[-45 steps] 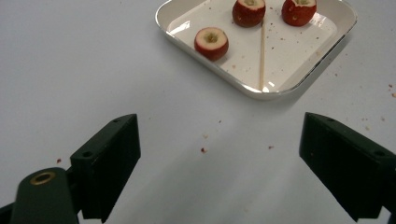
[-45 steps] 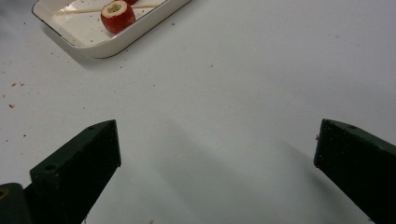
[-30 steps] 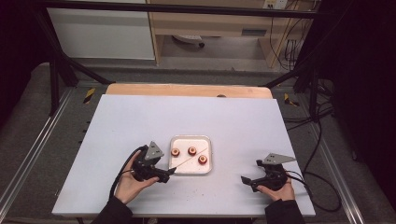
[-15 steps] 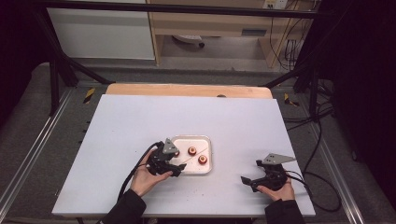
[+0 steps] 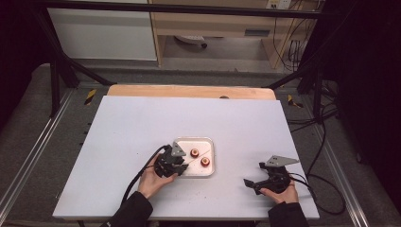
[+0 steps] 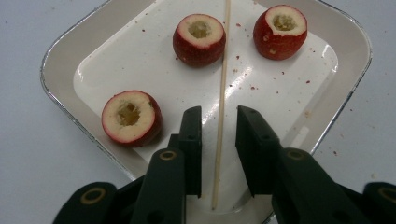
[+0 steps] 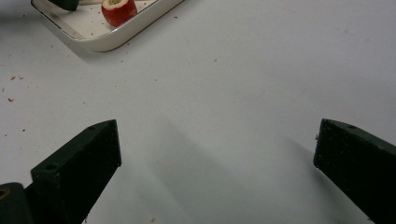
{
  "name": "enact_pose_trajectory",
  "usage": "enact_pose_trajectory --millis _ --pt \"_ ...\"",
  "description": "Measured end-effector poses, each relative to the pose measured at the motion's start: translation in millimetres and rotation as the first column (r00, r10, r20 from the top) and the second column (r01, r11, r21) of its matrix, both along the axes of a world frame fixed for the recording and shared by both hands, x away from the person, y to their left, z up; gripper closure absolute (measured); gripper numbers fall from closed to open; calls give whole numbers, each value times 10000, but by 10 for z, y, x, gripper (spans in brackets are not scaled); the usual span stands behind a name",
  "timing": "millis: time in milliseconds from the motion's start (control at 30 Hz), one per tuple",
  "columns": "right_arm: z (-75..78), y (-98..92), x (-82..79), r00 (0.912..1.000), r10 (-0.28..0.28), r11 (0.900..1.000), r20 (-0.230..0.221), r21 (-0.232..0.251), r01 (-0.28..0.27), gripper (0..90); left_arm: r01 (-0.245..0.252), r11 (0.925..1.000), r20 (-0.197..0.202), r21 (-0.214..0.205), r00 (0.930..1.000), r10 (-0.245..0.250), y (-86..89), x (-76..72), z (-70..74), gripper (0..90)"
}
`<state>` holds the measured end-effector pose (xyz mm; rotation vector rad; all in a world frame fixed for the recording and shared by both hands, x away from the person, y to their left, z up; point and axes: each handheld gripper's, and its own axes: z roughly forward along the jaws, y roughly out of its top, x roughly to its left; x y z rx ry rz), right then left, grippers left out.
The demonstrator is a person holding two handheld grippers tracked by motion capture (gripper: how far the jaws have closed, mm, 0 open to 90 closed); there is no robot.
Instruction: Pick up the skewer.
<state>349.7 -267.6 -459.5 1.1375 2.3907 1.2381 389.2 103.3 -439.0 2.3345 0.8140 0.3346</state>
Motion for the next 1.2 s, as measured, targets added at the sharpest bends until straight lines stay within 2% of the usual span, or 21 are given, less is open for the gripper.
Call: enact_pose_trajectory --millis 367,800,1200 --pt "-1 5 -1 10000 -1 10000 -57 2 1 15 -106 9998 -44 -181 9999 105 9 -14 -12 876" --pt "-1 4 1 10000 29 10000 -11 3 -29 15 -132 9988 -23 -470 9999 131 36 -39 -3 886" --pt "13 18 -2 9999 111 9999 73 -54 -111 15 51 9921 272 -1253 9996 -17 89 -125 157 887"
